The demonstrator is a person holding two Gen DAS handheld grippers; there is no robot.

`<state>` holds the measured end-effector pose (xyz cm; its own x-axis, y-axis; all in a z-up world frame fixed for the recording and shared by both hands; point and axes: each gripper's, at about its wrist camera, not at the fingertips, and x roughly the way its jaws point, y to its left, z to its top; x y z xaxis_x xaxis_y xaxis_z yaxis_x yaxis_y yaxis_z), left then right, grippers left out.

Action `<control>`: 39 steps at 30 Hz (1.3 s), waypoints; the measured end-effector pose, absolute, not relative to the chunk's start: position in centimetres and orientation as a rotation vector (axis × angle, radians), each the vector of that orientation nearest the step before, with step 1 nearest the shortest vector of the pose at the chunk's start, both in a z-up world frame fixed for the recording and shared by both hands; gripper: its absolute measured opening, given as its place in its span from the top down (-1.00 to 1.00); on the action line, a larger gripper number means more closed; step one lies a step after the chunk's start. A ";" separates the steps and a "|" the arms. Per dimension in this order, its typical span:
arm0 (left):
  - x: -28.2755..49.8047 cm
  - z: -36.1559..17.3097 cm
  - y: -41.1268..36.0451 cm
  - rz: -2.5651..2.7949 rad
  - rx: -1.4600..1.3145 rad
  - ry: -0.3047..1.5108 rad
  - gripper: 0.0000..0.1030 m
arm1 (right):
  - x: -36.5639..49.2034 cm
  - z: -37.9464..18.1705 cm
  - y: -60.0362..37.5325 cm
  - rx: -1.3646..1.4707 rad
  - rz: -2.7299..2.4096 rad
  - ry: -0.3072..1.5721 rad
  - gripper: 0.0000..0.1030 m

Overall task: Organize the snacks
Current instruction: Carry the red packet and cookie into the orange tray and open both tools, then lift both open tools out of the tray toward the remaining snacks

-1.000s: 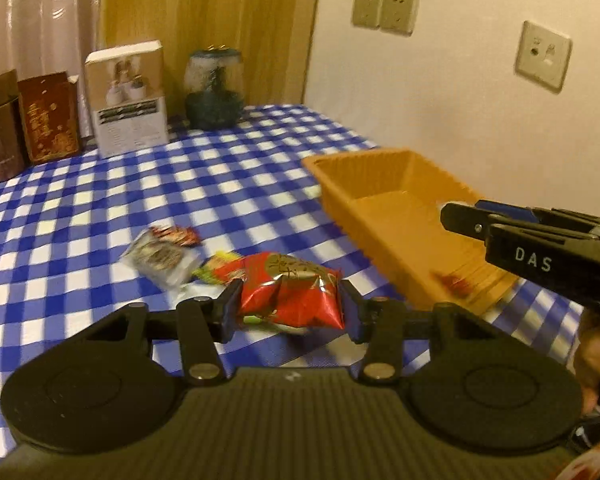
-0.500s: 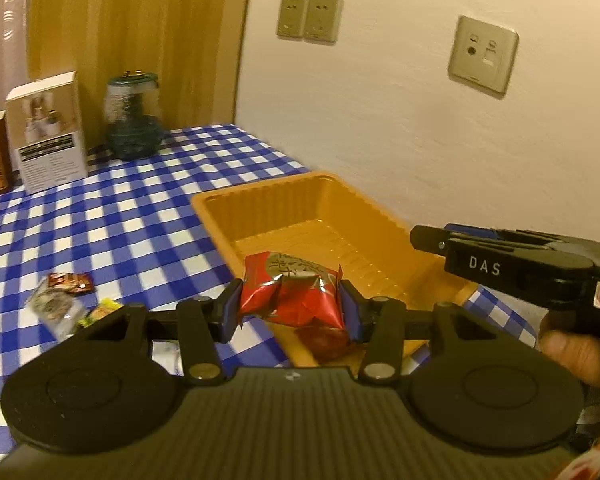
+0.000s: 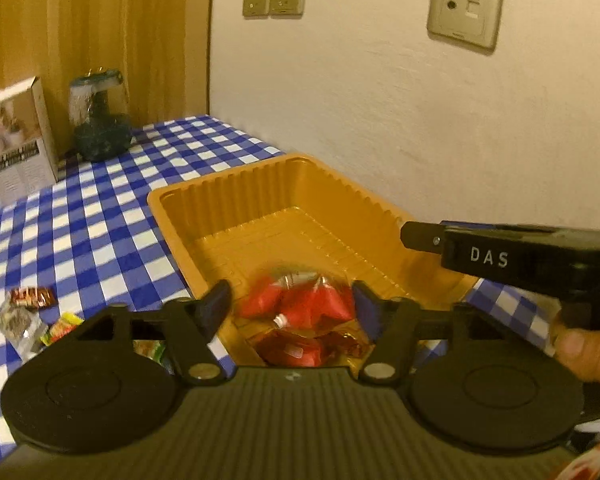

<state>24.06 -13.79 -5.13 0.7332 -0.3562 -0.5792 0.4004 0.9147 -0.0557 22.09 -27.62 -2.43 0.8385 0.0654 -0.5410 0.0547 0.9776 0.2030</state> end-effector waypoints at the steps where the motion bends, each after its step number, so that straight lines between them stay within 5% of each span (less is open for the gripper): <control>1: 23.9 -5.2 -13.8 -0.419 0.080 0.619 -0.26 | 22.1 -2.5 -27.6 0.217 0.006 0.580 0.33; 17: 22.5 -5.0 -10.3 -0.357 0.012 0.630 -0.27 | 22.1 -2.2 -26.7 0.210 0.034 0.569 0.33; 18: 22.5 -5.0 -10.1 -0.353 0.010 0.629 -0.27 | 22.1 -2.1 -26.7 0.212 0.040 0.563 0.15; 19: 22.4 -4.9 -9.9 -0.347 0.008 0.627 -0.27 | 22.1 -2.0 -26.6 0.216 0.044 0.557 -0.23; 21: 22.2 -4.9 -9.4 -0.339 0.002 0.626 -0.27 | 22.0 -1.9 -26.7 0.234 0.038 0.539 -0.47; 39: 19.6 -4.7 -4.0 -0.217 -0.016 0.633 -0.28 | 22.0 -1.2 -25.2 0.201 0.049 0.531 -0.47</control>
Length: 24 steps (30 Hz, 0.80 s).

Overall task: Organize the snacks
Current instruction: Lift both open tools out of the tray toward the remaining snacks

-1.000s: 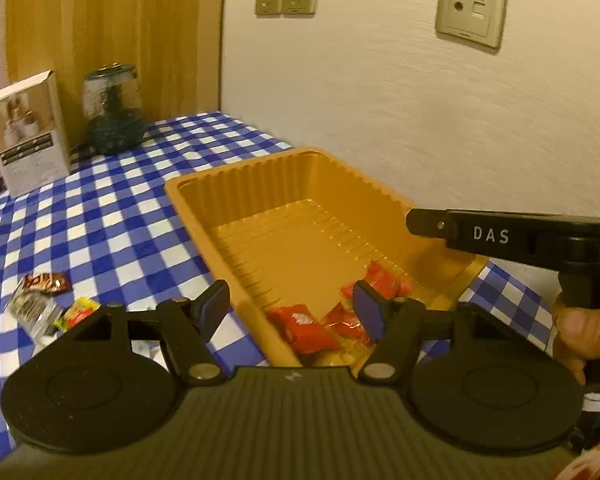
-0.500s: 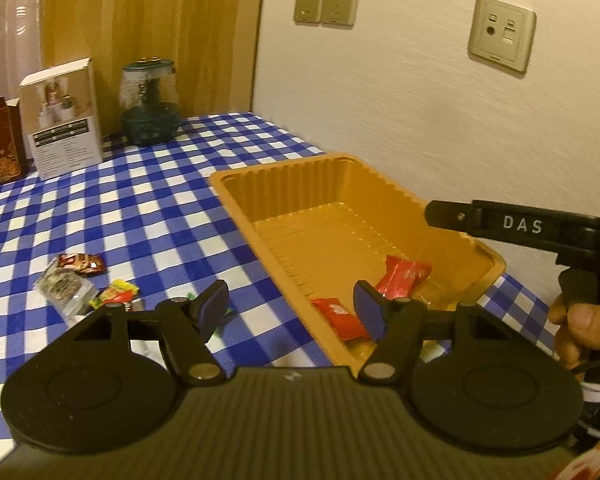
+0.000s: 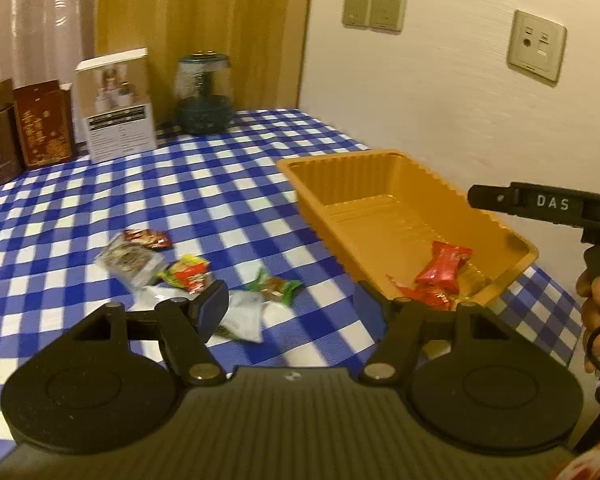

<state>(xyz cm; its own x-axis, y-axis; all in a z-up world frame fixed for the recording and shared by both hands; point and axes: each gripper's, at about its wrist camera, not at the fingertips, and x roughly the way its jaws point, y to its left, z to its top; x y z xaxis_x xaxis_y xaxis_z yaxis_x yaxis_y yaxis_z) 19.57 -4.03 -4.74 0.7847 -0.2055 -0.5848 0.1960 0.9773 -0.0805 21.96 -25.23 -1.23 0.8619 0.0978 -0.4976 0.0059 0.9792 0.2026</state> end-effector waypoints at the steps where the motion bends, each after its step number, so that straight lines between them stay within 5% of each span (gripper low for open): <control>1: 19.4 -4.7 -3.6 -0.209 -0.016 0.634 -0.28 | 21.9 -1.2 -25.0 0.198 0.053 0.528 -0.47; 24: 19.5 -5.0 3.1 -0.287 0.224 0.682 -0.31 | 21.2 -0.3 -16.0 0.007 0.350 0.551 -0.47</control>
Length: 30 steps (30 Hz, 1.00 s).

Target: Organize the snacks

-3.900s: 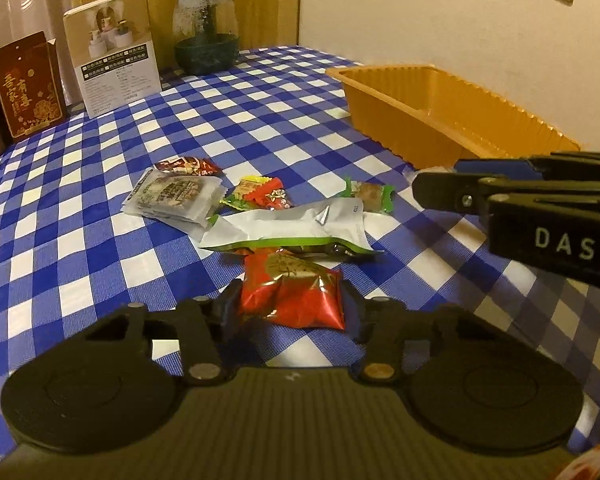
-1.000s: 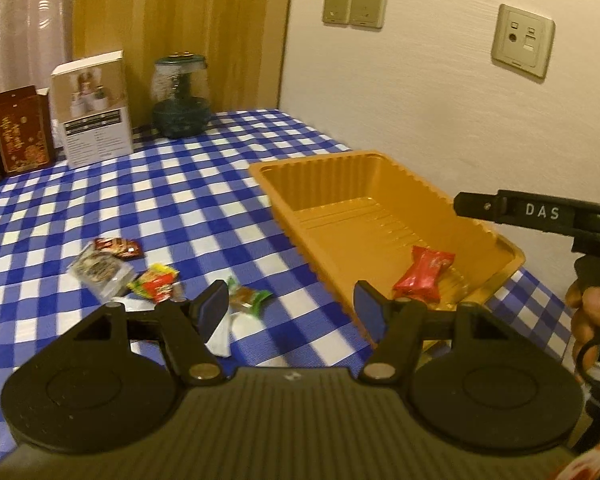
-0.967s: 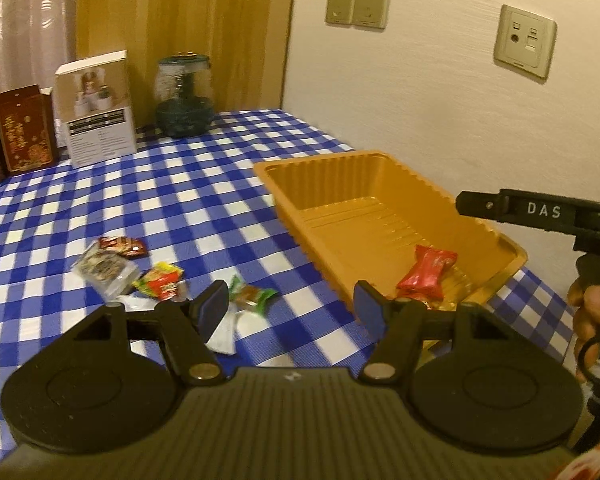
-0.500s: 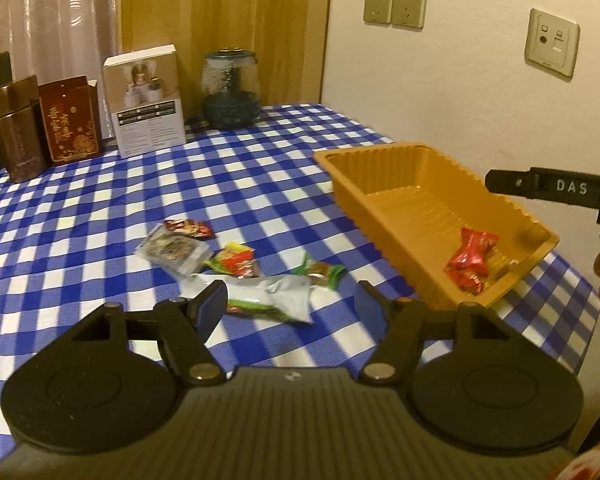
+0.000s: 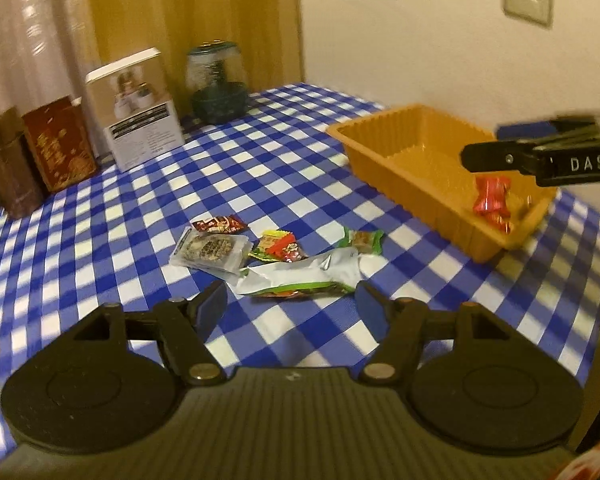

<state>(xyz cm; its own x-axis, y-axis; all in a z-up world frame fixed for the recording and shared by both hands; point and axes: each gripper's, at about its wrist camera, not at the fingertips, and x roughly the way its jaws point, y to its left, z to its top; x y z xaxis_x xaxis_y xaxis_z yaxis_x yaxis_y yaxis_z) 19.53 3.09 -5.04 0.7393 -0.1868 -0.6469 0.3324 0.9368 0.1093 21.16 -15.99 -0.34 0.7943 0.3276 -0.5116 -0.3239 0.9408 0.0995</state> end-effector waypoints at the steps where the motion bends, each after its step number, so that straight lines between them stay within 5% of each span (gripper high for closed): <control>1: 19.8 -5.1 3.1 -0.310 0.266 0.684 -0.31 | 21.4 -0.4 -15.4 -0.018 0.380 0.570 -0.47; 9: 22.4 -6.5 2.5 -0.535 0.565 0.696 -0.28 | 23.5 -0.5 -11.8 -0.219 0.554 0.625 -0.44; 16: 24.9 -8.6 1.7 -0.696 0.727 0.708 -0.19 | 26.8 -1.3 -9.2 -0.420 0.717 0.693 -0.12; 30: 30.3 -11.0 1.1 -0.889 0.818 0.824 0.06 | 30.6 -3.8 -6.6 -0.655 0.909 0.840 -0.09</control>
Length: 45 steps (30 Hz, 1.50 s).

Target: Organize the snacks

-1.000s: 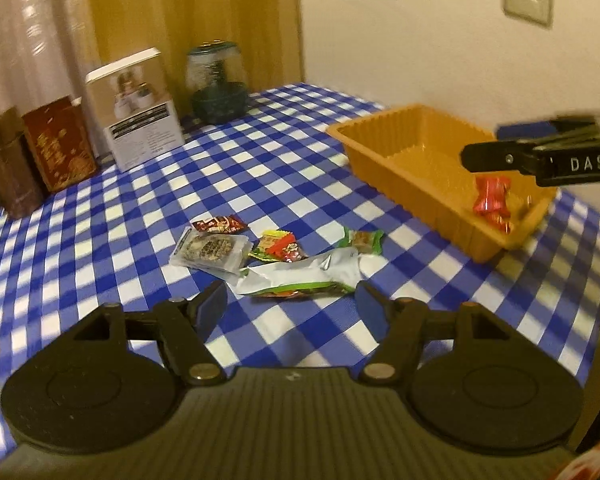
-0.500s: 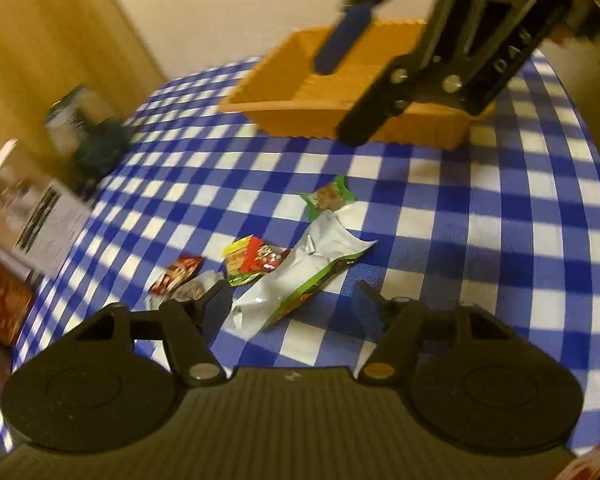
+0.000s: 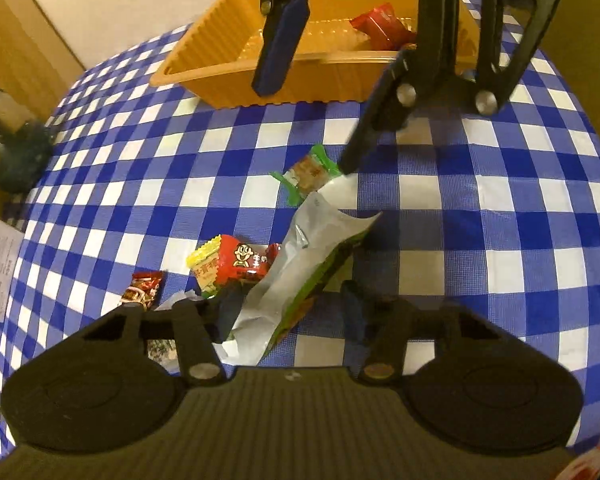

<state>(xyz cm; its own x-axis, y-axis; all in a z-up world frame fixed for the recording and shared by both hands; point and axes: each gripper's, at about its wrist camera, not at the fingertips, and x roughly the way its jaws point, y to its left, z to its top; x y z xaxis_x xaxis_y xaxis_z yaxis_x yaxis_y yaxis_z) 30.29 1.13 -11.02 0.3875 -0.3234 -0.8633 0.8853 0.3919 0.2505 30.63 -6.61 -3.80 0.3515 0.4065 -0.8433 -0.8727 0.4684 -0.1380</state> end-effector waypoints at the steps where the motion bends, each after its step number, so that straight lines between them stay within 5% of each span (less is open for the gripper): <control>1: 30.5 -11.0 1.1 -0.896 0.825 0.823 0.10 | 30.8 -4.0 -6.4 -0.660 0.920 0.856 -0.09; 9: 31.0 -10.9 0.9 -0.898 0.843 0.885 0.25 | 31.9 -5.1 -4.4 -0.727 0.918 0.944 -0.08; 12: 30.0 -10.7 1.4 -0.872 0.822 0.928 0.46 | 32.2 -5.6 -3.9 -0.754 0.918 0.982 -0.04; 20: 27.2 -10.5 3.0 -0.744 0.666 0.982 0.47 | 33.6 -7.9 -3.5 -0.792 0.868 1.097 0.20; 24: 26.3 -10.4 3.5 -0.729 0.573 0.962 0.41 | 33.9 -8.7 -3.5 -0.804 0.864 1.125 0.32; 28: 26.4 -10.2 4.4 -0.722 0.479 0.950 0.06 | 33.9 -8.9 -3.4 -0.789 0.859 1.130 0.50; 36: 26.6 -10.1 4.1 -0.735 0.449 0.954 0.06 | 32.9 -8.2 -3.4 -0.715 0.849 1.116 0.51; 41: 26.4 -10.9 3.5 -0.695 0.488 0.996 0.40 | 31.4 -7.2 -3.3 -0.673 0.840 1.098 0.51; 45: 25.9 -10.7 4.0 -0.617 0.414 1.016 0.48 | 30.2 -6.7 -3.7 -0.622 0.818 1.080 0.51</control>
<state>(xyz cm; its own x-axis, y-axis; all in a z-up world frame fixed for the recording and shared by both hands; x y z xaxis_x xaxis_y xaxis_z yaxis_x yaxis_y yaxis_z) 25.89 3.96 -10.72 0.3823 -0.2827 -0.8797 0.6503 0.7587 0.0388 30.16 -3.71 -6.67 0.2403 0.2684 -0.9329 -0.8249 0.5630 -0.0505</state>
